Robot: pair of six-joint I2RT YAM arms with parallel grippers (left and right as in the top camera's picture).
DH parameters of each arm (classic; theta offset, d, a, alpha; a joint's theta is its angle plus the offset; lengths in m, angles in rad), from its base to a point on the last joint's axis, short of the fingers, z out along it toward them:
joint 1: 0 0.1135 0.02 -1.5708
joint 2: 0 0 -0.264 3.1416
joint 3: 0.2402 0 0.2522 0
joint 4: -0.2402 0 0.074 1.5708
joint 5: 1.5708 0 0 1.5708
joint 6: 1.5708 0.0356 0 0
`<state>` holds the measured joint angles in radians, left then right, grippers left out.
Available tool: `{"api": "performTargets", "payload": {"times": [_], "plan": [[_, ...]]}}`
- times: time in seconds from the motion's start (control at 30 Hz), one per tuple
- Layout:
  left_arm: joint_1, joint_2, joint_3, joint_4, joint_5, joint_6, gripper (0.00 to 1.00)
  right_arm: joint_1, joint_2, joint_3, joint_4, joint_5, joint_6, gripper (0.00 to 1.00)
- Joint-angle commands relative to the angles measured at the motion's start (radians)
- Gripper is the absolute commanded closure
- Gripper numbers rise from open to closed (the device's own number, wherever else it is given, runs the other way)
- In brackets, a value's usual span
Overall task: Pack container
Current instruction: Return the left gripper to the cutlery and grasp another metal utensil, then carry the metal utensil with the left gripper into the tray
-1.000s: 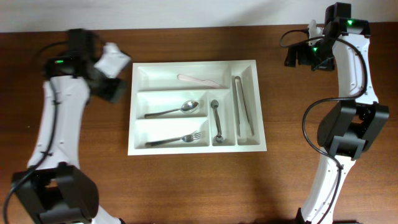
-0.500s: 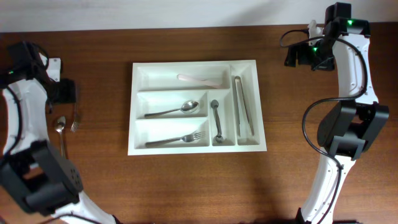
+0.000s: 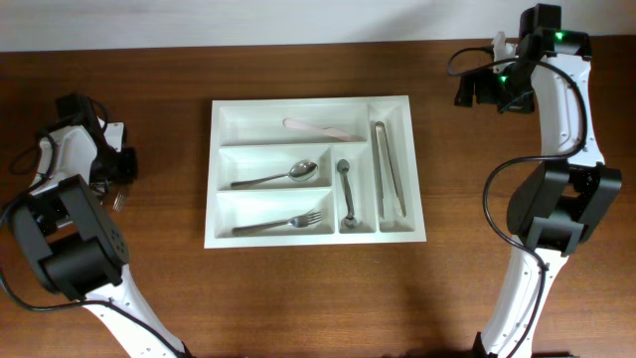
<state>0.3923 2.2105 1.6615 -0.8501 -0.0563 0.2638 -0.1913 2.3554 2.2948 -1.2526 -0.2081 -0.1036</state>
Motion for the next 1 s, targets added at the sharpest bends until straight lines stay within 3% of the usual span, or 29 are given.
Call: {"api": "performTargets", "payload": {"times": [0.0,0.1,0.2,0.5,0.63,0.8,0.87,0.97], "plan": [[0.005,0.024,0.007,0.005,0.008,-0.002,0.74,-0.006,-0.048,0.024,0.000,-0.002,0.008,0.01],[0.005,0.036,0.007,0.009,0.008,-0.002,0.81,-0.006,-0.048,0.024,0.000,-0.002,0.008,0.01],[0.005,0.053,0.007,0.008,0.008,-0.002,0.98,-0.006,-0.048,0.024,0.000,-0.002,0.008,0.01],[0.000,0.042,0.119,-0.066,0.014,0.001,0.98,-0.006,-0.048,0.024,0.000,-0.002,0.008,0.01],[-0.023,-0.002,0.249,-0.163,0.134,0.106,0.98,-0.006,-0.048,0.024,0.000,-0.002,0.008,0.01],[-0.092,-0.088,0.344,-0.249,0.222,0.106,0.98,-0.006,-0.048,0.024,0.000,-0.002,0.008,0.01],[-0.130,-0.128,0.345,-0.290,0.271,0.173,0.98,-0.006,-0.048,0.024,0.000,-0.002,0.008,0.01],[-0.196,-0.163,0.345,-0.394,0.366,0.386,0.98,-0.006,-0.048,0.024,0.000,-0.002,0.008,0.01]]}}
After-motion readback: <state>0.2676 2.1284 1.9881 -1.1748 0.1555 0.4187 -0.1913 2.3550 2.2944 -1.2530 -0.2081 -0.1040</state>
